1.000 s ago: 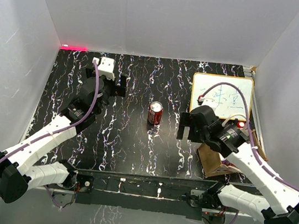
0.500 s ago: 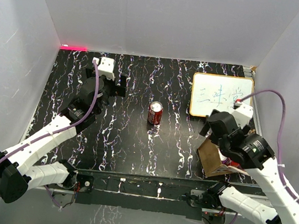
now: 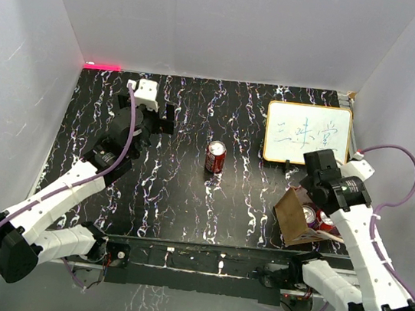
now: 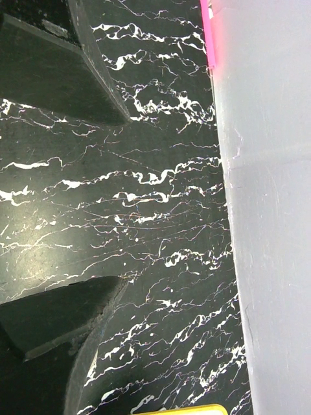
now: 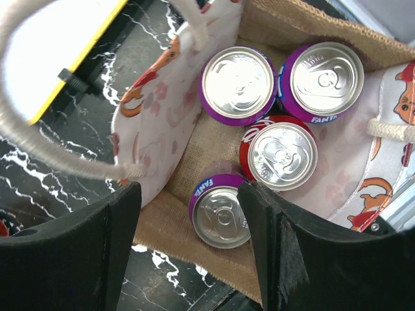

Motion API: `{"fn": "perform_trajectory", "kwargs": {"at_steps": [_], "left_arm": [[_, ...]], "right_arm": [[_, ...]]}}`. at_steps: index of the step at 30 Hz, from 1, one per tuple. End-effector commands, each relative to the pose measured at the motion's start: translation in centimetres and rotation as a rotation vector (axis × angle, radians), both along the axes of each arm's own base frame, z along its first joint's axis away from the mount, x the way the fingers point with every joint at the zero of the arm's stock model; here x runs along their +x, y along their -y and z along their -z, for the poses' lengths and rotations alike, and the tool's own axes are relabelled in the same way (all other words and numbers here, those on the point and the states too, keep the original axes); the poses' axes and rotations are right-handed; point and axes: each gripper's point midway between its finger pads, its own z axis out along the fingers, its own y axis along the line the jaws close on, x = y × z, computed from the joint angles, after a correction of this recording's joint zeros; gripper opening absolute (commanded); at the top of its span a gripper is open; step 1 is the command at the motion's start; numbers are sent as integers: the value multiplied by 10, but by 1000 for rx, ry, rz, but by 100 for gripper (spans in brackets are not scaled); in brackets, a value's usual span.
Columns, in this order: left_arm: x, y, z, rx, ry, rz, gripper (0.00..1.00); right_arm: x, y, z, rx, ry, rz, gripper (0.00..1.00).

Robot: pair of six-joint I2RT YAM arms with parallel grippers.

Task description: Take the beverage out of the canvas bag

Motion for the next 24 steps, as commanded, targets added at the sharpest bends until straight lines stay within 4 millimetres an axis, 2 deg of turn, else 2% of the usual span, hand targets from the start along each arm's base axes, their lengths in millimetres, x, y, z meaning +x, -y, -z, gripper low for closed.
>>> {"fn": "perform_trajectory", "kwargs": {"at_steps": [1,6,11,13,18,24], "left_arm": [[-6,-5,-21,-32,54,-10,97],[-7,-7,-25,-35,65,-13,97],[-8,-8,-26,-38,67,-16,97],[-8,-7,-27,-39,66,-12,97],[-8,-7,-26,-38,63,-14,97],[-6,-6,-23,-31,57,-15,97]], "right_arm": [[14,7,9,88,36,62,67],[9,10,34,201,-31,85,68],[-1,14,34,200,-55,108,70],[-8,15,38,199,-82,127,76],[-14,-3,51,294,-132,104,78],[-14,-12,43,350,-106,104,78]]}}
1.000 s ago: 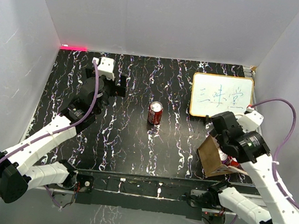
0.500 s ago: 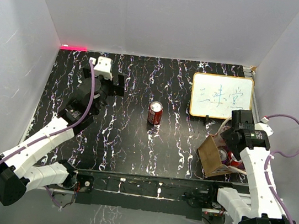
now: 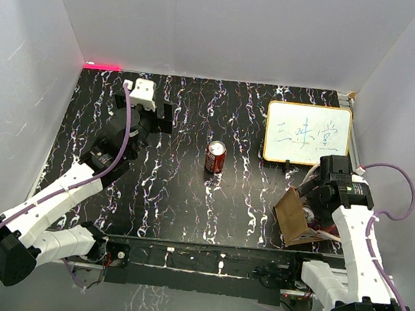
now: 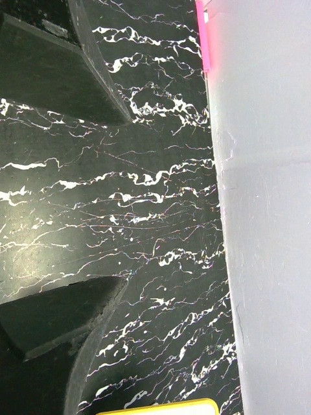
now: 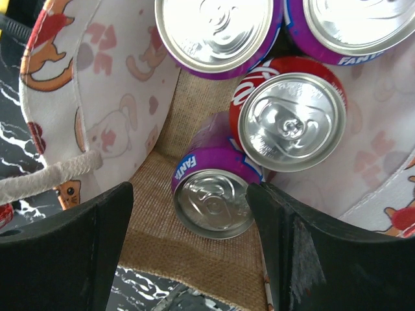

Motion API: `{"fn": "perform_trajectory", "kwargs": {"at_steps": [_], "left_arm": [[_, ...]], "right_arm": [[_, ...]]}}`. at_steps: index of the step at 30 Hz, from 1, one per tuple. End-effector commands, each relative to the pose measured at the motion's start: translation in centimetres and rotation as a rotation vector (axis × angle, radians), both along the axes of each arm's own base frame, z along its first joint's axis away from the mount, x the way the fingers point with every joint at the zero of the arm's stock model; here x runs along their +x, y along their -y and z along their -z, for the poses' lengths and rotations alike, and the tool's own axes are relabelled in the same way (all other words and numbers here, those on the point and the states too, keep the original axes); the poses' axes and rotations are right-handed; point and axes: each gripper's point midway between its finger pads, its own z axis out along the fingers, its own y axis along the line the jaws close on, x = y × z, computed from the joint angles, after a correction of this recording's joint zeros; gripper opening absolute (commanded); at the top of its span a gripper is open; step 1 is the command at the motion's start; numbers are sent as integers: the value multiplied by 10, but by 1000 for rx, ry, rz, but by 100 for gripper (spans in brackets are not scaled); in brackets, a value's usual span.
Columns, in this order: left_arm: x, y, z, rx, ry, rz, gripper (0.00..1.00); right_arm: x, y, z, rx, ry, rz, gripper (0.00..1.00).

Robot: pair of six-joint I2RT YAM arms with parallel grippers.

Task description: Take the beverage out of the canvas bag

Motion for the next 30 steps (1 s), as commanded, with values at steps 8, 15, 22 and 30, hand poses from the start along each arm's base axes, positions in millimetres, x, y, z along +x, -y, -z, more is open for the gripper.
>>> {"fn": "perform_trajectory", "kwargs": {"at_steps": [8,15,22,30], "left_arm": [[-1,-2,-10,-13,27,-10,97],[0,-2,-9,-9,23,-13,97],[0,-2,-7,-4,23,-14,97],[2,-1,-5,2,20,-14,97]], "right_arm": [[-11,-7,14,60,-82,83,80],[3,-15,21,109,-35,91,80],[4,-20,45,138,-82,110,81],[7,-18,69,129,-104,144,79]]}}
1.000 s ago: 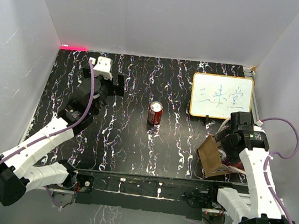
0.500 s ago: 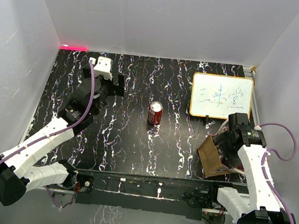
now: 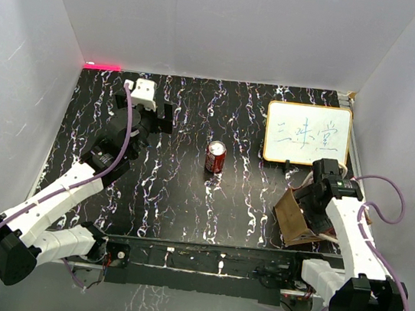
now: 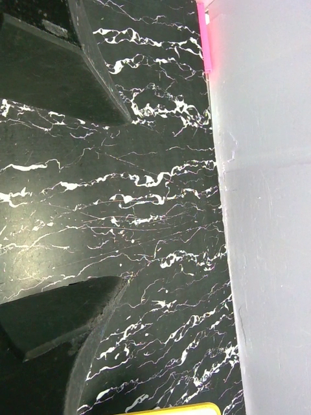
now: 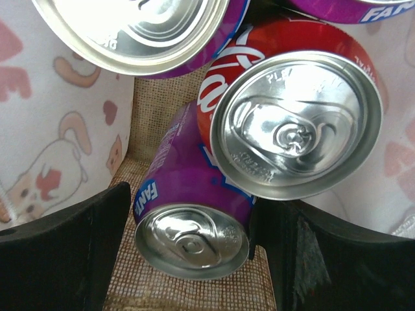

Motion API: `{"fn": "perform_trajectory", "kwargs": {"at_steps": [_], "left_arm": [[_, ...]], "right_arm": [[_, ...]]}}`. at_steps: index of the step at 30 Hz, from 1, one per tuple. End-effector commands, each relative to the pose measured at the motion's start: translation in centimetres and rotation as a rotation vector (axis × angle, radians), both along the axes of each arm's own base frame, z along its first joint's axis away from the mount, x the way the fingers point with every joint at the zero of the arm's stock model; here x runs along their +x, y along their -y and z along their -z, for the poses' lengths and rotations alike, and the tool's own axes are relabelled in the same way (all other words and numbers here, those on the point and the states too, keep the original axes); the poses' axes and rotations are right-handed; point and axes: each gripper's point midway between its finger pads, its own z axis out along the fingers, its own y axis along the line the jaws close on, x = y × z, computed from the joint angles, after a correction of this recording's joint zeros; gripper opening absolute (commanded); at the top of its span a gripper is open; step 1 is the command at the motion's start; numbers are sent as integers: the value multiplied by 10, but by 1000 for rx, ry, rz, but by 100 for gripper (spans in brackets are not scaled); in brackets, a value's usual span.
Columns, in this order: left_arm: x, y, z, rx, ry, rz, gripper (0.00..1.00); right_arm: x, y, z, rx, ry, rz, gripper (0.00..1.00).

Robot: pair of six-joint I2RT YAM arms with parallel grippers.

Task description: Take the beverage out of the canvas bag

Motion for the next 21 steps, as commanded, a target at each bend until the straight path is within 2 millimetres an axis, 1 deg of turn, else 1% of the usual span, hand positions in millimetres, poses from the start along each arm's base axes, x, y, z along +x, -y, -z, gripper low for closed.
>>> {"fn": "perform_trajectory", "kwargs": {"at_steps": [1,5,8,9,13,14,16,18,21], "left_arm": [[1,-2,-7,-2,23,-13,97],[1,-2,-7,-3,24,-13,97],[1,-1,-6,-1,22,-11,97],[1,-1,-6,-3,22,-11,97],[1,0,-5,-3,20,-8,97],[1,0,-5,-5,19,-9,97],[1,0,-5,-6,19,-7,97],[1,1,-5,-7,18,-4,97],[2,2,-4,-7,15,-1,97]], "right_arm": [[15,-9,24,50,27,38,78],[15,-10,31,55,13,45,73],[17,-10,28,57,27,46,67],[18,-10,26,55,35,48,65],[21,-9,15,51,72,46,48],[21,-9,12,51,80,47,45],[21,-9,6,52,96,48,34],[21,-9,-1,54,115,48,30],[22,-7,-13,49,153,50,29]]}}
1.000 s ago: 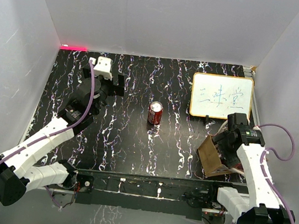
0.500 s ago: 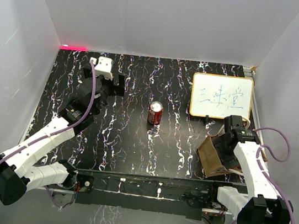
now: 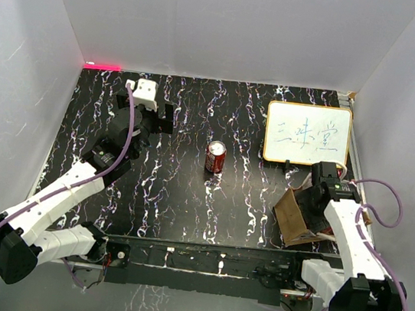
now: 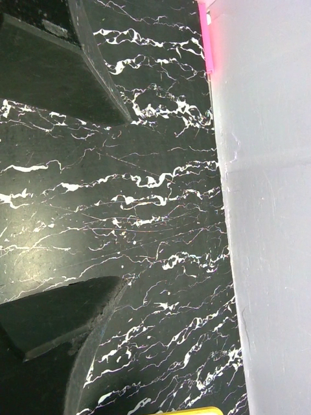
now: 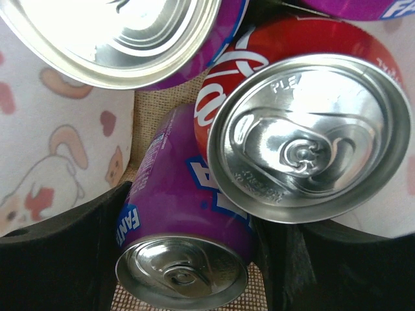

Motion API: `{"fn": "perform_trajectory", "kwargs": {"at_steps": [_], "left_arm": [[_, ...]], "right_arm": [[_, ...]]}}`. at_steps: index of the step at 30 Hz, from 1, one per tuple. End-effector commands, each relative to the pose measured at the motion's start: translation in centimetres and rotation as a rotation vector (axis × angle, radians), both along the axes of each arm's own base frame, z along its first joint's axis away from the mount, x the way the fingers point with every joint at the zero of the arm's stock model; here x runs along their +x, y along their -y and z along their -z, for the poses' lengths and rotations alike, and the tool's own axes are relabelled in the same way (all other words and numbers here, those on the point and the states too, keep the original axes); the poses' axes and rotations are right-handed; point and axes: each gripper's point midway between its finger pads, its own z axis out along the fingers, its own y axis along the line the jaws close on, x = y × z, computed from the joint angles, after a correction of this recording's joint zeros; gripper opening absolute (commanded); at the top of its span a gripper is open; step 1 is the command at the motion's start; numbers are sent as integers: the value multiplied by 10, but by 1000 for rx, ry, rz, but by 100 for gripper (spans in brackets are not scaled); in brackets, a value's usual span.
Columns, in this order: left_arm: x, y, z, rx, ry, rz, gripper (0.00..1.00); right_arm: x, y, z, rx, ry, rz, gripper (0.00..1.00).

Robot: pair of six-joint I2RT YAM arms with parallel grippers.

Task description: Take the beverage out of the canvas bag

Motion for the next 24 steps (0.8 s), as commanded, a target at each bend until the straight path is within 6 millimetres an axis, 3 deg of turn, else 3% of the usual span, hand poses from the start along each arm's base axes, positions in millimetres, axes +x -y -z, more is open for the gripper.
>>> {"fn": "perform_trajectory", "kwargs": {"at_steps": [1,13,24], "left_arm": [[0,1,-8,-17,22,1,97],[1,2,-6,-17,20,1,97],[0,3,-5,-19,16,4,97]], "right_arm": [[20,-5,-28,30,150,22,28],[20,2,-70,-5,287,23,12],[16,13,-105,-60,410,43,9]]}}
